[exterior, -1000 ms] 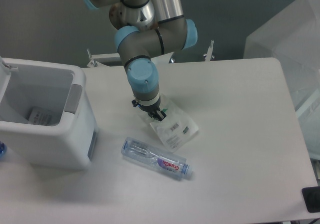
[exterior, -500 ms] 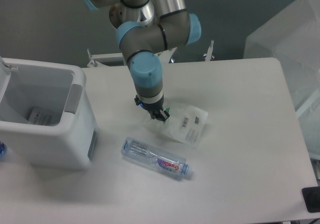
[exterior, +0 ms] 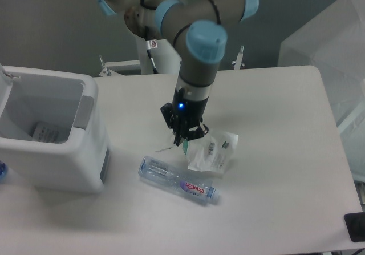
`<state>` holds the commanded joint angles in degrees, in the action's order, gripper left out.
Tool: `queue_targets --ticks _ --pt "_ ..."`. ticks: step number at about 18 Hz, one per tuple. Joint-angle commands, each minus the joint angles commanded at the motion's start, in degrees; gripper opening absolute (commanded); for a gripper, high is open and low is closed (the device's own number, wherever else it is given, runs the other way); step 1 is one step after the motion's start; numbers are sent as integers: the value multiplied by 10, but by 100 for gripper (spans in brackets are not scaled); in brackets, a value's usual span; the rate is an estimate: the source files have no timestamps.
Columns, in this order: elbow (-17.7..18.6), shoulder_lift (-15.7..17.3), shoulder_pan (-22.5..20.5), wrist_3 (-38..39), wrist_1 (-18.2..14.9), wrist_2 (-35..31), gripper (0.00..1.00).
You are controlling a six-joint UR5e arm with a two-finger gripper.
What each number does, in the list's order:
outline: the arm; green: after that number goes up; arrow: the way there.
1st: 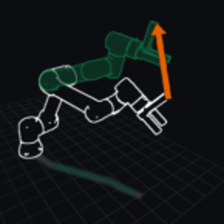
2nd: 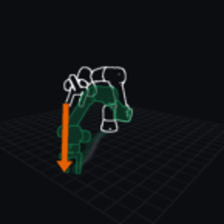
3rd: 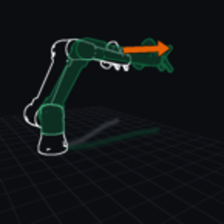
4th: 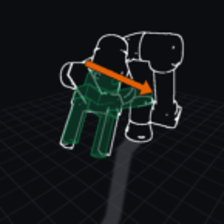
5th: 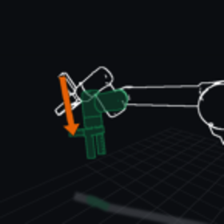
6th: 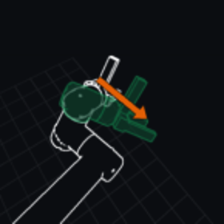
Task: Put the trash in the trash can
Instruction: 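Lift the packet and carry it over the white trash bin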
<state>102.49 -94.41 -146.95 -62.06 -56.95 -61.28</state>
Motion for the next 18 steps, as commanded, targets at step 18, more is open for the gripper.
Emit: queue_targets --ticks 18 --pt "-91 113 64 280 -1 255 0"
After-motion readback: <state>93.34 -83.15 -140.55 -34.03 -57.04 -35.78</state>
